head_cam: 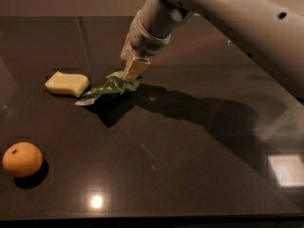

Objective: Move green jalapeno chip bag near sponge

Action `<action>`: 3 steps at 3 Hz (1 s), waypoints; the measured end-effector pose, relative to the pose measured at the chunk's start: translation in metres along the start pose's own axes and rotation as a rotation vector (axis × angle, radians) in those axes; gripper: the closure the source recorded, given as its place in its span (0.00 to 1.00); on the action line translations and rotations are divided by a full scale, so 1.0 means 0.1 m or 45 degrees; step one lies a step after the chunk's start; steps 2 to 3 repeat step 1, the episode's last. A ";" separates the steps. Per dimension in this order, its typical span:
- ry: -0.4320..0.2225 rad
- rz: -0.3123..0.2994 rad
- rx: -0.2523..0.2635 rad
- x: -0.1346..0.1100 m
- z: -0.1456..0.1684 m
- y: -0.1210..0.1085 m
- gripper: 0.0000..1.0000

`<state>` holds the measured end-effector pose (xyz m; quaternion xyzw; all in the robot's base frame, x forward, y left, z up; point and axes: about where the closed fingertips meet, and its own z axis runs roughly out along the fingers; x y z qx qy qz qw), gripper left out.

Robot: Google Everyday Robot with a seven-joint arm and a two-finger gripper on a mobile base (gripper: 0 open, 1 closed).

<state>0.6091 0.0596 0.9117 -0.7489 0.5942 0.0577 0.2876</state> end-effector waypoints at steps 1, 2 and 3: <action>0.000 -0.002 -0.003 -0.01 0.01 0.01 0.00; 0.000 -0.002 -0.003 -0.01 0.01 0.01 0.00; 0.000 -0.002 -0.003 -0.01 0.01 0.01 0.00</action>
Offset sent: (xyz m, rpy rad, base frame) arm 0.0000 0.0000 0.0000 0.0000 0.0000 0.0000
